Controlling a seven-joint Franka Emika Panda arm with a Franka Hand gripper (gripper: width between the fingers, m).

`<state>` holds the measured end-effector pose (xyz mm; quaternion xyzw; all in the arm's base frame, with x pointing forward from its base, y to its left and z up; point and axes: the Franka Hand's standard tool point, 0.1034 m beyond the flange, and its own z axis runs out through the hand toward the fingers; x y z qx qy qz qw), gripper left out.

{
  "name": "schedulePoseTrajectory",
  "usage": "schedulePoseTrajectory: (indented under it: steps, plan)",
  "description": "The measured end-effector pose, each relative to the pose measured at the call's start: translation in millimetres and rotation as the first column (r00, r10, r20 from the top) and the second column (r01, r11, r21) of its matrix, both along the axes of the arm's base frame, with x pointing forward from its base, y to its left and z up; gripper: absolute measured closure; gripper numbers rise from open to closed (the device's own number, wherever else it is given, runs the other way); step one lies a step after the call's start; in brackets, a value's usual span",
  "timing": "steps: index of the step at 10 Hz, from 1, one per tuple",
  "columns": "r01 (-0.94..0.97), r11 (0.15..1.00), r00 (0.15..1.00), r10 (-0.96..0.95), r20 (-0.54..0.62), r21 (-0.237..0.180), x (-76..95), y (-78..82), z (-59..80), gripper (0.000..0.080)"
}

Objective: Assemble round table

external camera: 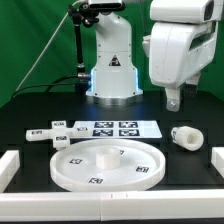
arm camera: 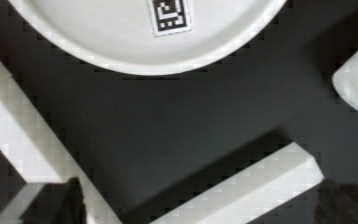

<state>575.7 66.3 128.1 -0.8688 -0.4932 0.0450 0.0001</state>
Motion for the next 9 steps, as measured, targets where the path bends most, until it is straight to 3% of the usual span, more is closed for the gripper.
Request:
schedulePoseTrajectory:
  steps: [6, 9]
  plan:
    - [-0.015, 1.0, 1.0, 0.015, -0.001, 0.003, -1.0, -2.1, -1.8, 0.015]
    - [-0.128, 0.991, 0.991, 0.126, 0.05, 0.037, -26.3, -54.3, -40.3, 0.015]
